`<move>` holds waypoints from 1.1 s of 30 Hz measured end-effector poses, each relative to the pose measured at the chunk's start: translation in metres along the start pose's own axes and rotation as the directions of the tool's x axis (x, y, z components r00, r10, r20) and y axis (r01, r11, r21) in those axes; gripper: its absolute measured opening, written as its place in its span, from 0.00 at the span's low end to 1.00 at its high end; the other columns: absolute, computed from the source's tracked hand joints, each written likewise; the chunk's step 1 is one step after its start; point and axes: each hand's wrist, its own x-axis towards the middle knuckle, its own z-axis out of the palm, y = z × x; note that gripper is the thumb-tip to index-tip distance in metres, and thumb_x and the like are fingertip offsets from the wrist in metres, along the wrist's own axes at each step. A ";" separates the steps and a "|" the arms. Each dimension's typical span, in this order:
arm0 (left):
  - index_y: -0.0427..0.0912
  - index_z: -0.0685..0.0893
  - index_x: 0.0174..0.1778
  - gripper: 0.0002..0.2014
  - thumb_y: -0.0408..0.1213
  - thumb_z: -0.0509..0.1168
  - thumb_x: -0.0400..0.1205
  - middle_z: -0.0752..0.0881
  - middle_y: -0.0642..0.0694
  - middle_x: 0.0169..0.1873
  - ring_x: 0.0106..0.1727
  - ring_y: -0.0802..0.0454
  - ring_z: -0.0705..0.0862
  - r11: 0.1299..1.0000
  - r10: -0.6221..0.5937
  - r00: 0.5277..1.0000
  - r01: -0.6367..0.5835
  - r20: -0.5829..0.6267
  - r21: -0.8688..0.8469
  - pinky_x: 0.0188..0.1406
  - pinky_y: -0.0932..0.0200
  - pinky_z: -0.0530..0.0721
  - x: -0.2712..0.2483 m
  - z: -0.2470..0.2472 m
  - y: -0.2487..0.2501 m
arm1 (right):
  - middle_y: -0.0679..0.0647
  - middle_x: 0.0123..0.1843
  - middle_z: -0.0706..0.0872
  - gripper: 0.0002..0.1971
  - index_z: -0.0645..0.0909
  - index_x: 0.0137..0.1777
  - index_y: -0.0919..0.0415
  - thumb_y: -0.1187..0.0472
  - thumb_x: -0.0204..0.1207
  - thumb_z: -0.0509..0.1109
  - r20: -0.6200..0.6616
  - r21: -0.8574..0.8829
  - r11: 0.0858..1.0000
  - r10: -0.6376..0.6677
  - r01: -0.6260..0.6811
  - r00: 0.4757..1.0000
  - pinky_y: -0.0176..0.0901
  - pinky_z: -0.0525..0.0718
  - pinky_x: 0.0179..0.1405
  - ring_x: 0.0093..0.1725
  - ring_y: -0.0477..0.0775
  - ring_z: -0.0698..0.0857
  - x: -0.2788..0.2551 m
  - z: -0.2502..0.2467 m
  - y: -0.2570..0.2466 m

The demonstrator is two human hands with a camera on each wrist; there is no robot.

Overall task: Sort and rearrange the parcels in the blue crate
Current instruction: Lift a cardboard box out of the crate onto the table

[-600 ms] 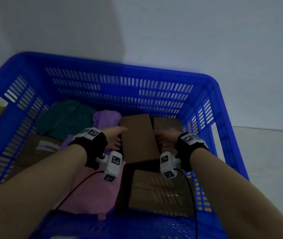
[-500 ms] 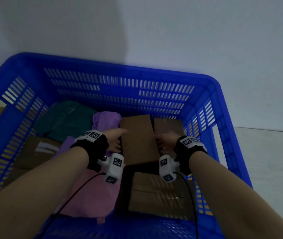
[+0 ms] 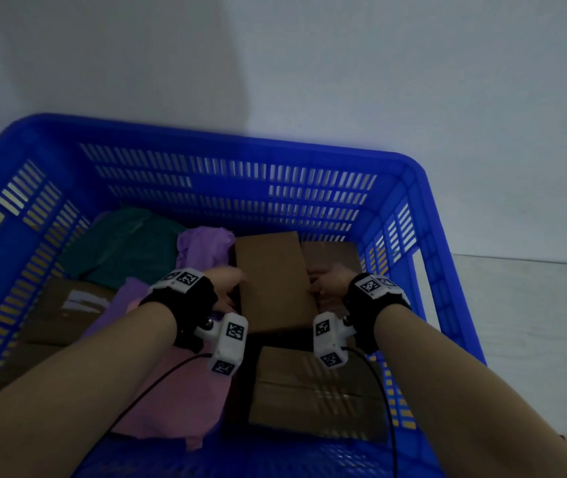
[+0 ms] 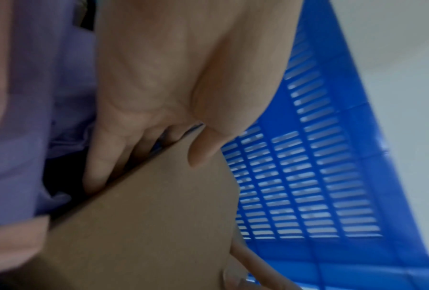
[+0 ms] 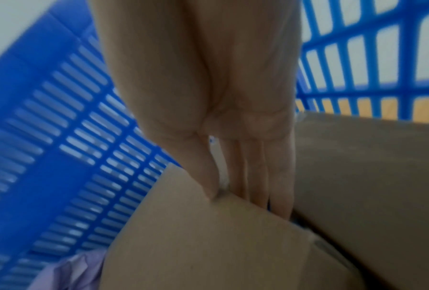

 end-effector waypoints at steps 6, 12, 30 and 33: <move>0.34 0.67 0.76 0.23 0.31 0.59 0.84 0.75 0.31 0.70 0.69 0.30 0.76 0.982 0.101 0.995 -0.099 -0.007 0.158 0.61 0.36 0.81 -0.031 -0.005 0.012 | 0.52 0.31 0.86 0.23 0.77 0.68 0.55 0.77 0.77 0.64 -0.081 0.024 0.997 -0.072 0.074 0.994 0.34 0.84 0.22 0.26 0.48 0.85 -0.040 -0.009 -0.013; 0.37 0.73 0.72 0.18 0.31 0.60 0.84 0.77 0.34 0.69 0.66 0.34 0.79 0.948 0.262 0.964 -0.265 0.041 0.175 0.54 0.44 0.83 -0.077 -0.007 0.016 | 0.61 0.52 0.86 0.26 0.78 0.72 0.57 0.72 0.73 0.72 -0.207 -0.033 0.991 -0.130 0.126 0.970 0.57 0.86 0.57 0.52 0.64 0.86 -0.084 -0.007 -0.032; 0.65 0.41 0.81 0.45 0.47 0.67 0.79 0.56 0.52 0.82 0.81 0.52 0.60 0.410 0.887 0.427 -0.904 0.176 0.124 0.79 0.49 0.66 -0.202 -0.014 0.030 | 0.54 0.68 0.81 0.30 0.71 0.76 0.55 0.60 0.74 0.74 -0.405 0.251 0.804 -0.419 0.540 0.812 0.54 0.82 0.58 0.62 0.57 0.82 -0.217 0.017 -0.090; 0.61 0.41 0.82 0.59 0.51 0.78 0.66 0.59 0.60 0.78 0.78 0.59 0.62 0.353 0.919 0.375 -0.919 0.117 0.176 0.78 0.49 0.68 -0.205 -0.022 0.030 | 0.50 0.62 0.81 0.26 0.72 0.72 0.56 0.55 0.76 0.72 -0.393 0.261 0.782 -0.449 0.566 0.802 0.39 0.80 0.42 0.51 0.44 0.81 -0.227 0.034 -0.097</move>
